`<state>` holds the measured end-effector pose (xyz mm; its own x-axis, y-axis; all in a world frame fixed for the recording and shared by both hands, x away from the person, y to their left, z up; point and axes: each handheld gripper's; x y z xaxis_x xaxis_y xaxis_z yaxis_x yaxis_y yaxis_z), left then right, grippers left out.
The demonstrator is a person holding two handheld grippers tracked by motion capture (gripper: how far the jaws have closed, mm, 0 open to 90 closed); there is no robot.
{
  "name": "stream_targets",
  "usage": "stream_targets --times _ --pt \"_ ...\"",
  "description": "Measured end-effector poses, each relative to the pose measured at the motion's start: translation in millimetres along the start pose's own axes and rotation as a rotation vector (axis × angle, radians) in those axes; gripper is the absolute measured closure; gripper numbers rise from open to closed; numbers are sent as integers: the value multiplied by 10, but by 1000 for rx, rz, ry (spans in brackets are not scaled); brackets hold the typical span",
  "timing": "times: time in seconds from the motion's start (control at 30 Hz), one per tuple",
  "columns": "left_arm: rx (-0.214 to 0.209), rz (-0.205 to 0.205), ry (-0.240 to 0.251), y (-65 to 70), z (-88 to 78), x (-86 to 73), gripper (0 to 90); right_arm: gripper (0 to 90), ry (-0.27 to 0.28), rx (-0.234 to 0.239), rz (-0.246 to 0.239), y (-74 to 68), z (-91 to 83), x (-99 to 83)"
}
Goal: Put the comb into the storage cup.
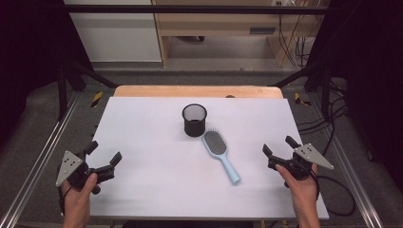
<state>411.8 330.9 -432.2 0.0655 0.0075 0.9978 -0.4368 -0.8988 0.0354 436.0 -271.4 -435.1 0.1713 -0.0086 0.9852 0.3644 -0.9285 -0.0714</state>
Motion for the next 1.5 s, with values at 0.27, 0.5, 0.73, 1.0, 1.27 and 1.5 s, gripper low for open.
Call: stream_targets --times 0.27,0.5,0.73,1.0,1.27,1.5 --pt "0 2 -15 -8 51 -18 19 86 -110 33 53 -20 22 17" --pt "6 0 -36 -12 45 -40 21 57 -179 40 48 -173 35 22" --pt "8 2 -51 -30 83 -60 20 52 -218 59 23 -356 122 9" --pt "13 17 -64 -37 115 -75 20 61 -336 119 -31 -648 286 45" --pt "-2 11 -57 -35 111 -65 20 73 -460 141 -73 -901 408 74" --pt "-4 15 -59 -26 111 -67 20 78 -543 146 -98 -1023 491 39"
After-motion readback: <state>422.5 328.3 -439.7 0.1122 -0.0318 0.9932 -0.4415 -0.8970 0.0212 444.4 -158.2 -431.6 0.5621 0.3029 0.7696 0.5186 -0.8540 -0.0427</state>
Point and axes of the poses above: each handheld gripper's, and its own axes: z roughly forward along the jaws, x roughly out of its top, y roughly to its right
